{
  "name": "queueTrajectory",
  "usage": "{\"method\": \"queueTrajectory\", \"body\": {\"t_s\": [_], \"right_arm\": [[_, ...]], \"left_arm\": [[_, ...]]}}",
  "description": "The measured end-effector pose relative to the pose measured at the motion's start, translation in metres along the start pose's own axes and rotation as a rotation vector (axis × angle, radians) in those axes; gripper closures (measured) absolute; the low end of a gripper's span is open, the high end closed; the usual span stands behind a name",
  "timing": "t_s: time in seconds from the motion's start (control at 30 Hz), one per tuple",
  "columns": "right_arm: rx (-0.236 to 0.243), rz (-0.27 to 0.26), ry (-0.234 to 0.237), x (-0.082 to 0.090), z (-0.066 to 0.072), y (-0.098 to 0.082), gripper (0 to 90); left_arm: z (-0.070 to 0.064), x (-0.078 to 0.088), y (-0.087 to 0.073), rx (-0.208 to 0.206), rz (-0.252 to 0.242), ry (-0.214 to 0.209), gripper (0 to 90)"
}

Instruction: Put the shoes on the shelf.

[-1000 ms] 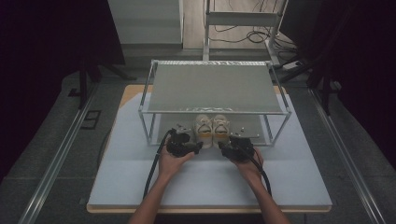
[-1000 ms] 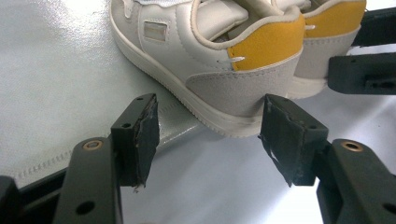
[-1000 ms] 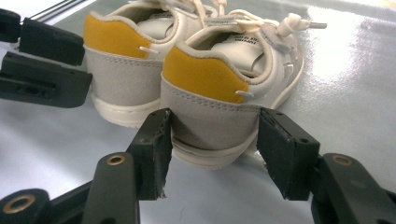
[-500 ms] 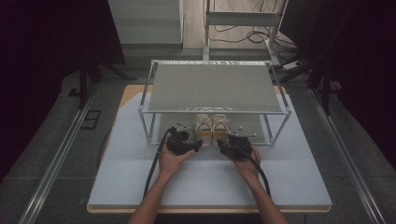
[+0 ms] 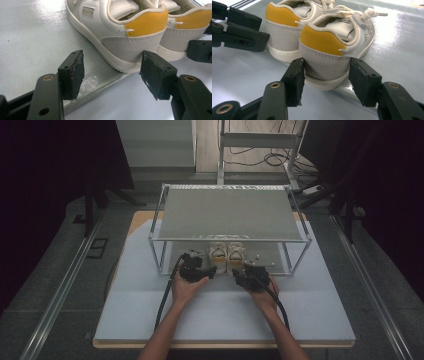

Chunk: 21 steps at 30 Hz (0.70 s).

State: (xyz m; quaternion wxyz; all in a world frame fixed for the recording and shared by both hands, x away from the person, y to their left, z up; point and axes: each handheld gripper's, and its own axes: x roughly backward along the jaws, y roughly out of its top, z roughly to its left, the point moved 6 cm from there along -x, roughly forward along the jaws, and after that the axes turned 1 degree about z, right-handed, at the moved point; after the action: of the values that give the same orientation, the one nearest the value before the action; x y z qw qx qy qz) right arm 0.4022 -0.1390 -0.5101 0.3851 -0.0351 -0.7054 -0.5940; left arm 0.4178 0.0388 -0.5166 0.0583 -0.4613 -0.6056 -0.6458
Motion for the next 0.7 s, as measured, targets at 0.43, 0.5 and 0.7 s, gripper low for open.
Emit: {"method": "queueTrajectory", "body": {"t_s": [0.43, 0.5, 0.7], "right_arm": [[-0.015, -0.017, -0.021, -0.012, -0.007, 0.005, 46.0], [-0.012, -0.014, -0.029, -0.015, -0.008, 0.005, 45.9], [-0.019, -0.016, -0.032, -0.019, -0.009, 0.004, 46.1]], "left_arm": [[0.0, -0.001, 0.0, 0.026, 0.006, -0.01, 36.1], [0.0, -0.001, 0.0, 0.024, 0.007, -0.008, 36.0], [0.001, -0.002, 0.001, 0.005, 0.001, 0.008, 33.7]]}}
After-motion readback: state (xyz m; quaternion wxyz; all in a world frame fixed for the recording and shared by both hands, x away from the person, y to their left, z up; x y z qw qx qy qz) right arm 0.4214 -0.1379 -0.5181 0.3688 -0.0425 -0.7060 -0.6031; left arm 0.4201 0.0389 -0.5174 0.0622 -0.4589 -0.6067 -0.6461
